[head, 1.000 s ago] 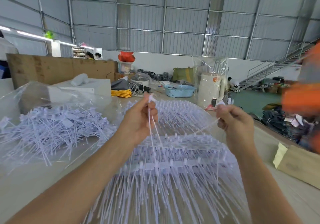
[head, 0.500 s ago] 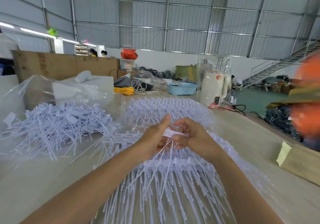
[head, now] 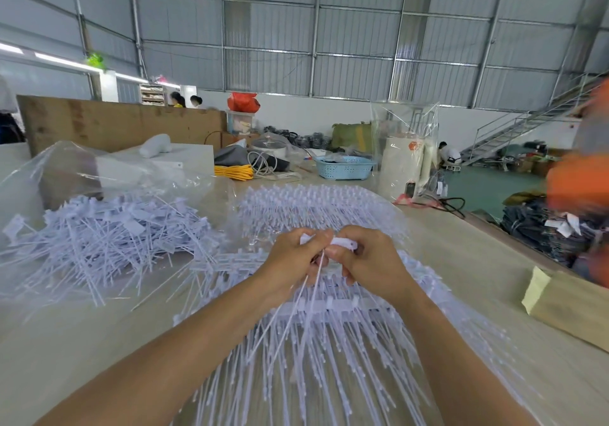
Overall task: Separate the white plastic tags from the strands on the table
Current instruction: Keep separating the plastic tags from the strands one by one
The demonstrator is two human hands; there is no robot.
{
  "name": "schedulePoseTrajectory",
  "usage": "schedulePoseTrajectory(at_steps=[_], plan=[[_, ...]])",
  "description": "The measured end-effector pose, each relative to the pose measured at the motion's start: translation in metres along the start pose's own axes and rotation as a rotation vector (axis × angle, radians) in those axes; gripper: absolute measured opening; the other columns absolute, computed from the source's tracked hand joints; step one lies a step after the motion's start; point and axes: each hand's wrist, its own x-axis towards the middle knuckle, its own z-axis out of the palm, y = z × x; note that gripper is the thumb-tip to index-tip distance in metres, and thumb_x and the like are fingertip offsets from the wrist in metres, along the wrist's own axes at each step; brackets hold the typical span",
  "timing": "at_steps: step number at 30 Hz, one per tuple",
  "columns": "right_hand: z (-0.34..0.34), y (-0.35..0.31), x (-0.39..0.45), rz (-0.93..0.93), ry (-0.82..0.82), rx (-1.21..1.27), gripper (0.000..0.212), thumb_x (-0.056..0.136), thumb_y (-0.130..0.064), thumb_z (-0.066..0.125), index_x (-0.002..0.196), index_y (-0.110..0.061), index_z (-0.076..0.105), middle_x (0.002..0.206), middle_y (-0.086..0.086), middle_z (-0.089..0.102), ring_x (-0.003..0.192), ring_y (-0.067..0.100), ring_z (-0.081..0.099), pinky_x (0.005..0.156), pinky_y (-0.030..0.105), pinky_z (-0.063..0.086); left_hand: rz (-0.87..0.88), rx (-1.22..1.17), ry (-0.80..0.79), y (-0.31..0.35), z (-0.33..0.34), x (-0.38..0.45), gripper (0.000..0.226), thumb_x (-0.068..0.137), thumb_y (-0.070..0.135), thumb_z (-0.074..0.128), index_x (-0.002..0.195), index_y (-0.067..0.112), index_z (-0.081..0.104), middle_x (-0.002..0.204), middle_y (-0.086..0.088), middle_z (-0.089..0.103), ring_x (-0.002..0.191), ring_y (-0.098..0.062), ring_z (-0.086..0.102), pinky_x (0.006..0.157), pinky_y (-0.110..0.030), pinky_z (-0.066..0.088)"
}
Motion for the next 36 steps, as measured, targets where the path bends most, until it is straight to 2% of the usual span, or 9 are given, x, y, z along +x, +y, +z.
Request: schedulePoseTrajectory(at_steps=[3,6,10,13,17,21,27,31,36], plan=[[-0.003,0.002,0.001,-0.239,0.051,-0.211,0.009,0.08,0.0,0.069,0.072,-0.002,0.07,0.062,0.004,0.058,0.055,0.002,0.049,0.057,0.012,0.039,-0.165,-0.068,-0.087,0.001,0.002,-0.001,0.027,0.092,0.03,0.06,0.103,0.006,0.063,0.044,0.004,0.051,0.033,-0.008,0.04,0.038,-0.017,0.032],[-0.023,0.007,0.002,-0.176,0.274,-0.246,0.019,0.083,-0.006,0.068,0.066,0.003,0.065,0.059,0.011,0.056,0.053,0.008,0.048,0.054,0.007,0.037,-0.241,-0.319,-0.232,0.017,-0.009,0.0,0.025,0.088,0.031,0.058,0.094,0.006,0.06,0.043,0.005,0.045,0.031,-0.006,0.037,0.033,-0.016,0.034],[-0.082,0.005,-0.003,0.148,0.772,0.779,0.014,0.092,-0.012,0.056,0.078,-0.012,0.056,0.061,-0.001,0.052,0.044,0.001,0.046,0.042,0.012,0.039,0.011,-0.488,-0.238,0.042,-0.031,0.009,0.025,0.085,0.038,0.055,0.086,0.012,0.056,0.046,0.006,0.041,0.034,-0.005,0.034,0.037,-0.015,0.031],[-0.087,-0.015,-0.005,0.034,0.589,1.296,0.009,0.083,-0.017,0.058,0.078,-0.014,0.05,0.062,-0.005,0.056,0.049,0.002,0.049,0.045,0.01,0.041,0.092,-0.209,-0.106,0.03,-0.02,0.009,0.024,0.092,0.037,0.051,0.093,0.014,0.06,0.05,0.006,0.056,0.038,-0.004,0.045,0.04,-0.016,0.039],[-0.024,-0.037,0.0,0.2,0.154,0.713,0.016,0.079,-0.024,0.064,0.083,-0.009,0.062,0.074,0.0,0.063,0.066,0.013,0.063,0.06,0.021,0.051,0.09,-0.031,-0.092,0.012,0.003,0.004,0.023,0.09,0.036,0.056,0.098,0.014,0.061,0.063,0.001,0.069,0.053,-0.011,0.063,0.052,-0.02,0.05],[0.019,-0.04,-0.003,0.081,0.151,0.347,0.016,0.087,-0.01,0.063,0.074,-0.02,0.063,0.07,-0.004,0.06,0.064,0.007,0.057,0.061,0.022,0.047,-0.058,-0.12,-0.073,0.015,0.01,-0.005,0.024,0.1,0.024,0.046,0.104,0.007,0.062,0.064,-0.004,0.068,0.047,-0.018,0.061,0.047,-0.023,0.049],[0.02,-0.03,-0.003,0.045,0.213,0.316,0.026,0.086,0.002,0.059,0.083,-0.023,0.064,0.082,0.002,0.065,0.068,0.004,0.061,0.063,0.015,0.048,-0.251,-0.391,-0.28,0.028,0.015,-0.016,0.043,0.098,0.051,0.033,0.101,0.015,0.057,0.074,-0.004,0.065,0.064,-0.016,0.057,0.064,-0.029,0.044],[0.016,-0.025,-0.001,0.111,0.302,0.403,0.03,0.081,0.007,0.063,0.085,-0.022,0.069,0.086,0.002,0.07,0.079,0.017,0.065,0.071,0.028,0.055,-0.147,-0.36,-0.343,0.028,0.021,-0.021,0.013,0.095,0.003,0.047,0.096,0.012,0.056,0.077,-0.004,0.063,0.059,-0.012,0.06,0.056,-0.023,0.05],[0.007,-0.022,0.0,0.11,0.36,0.506,0.023,0.08,-0.001,0.068,0.086,-0.024,0.072,0.074,-0.008,0.069,0.061,0.005,0.059,0.058,0.021,0.05,-0.091,-0.381,-0.228,0.023,0.013,-0.016,0.075,0.087,-0.016,0.05,0.137,0.028,0.016,0.083,-0.015,0.069,0.064,-0.021,0.065,0.063,-0.031,0.043]])
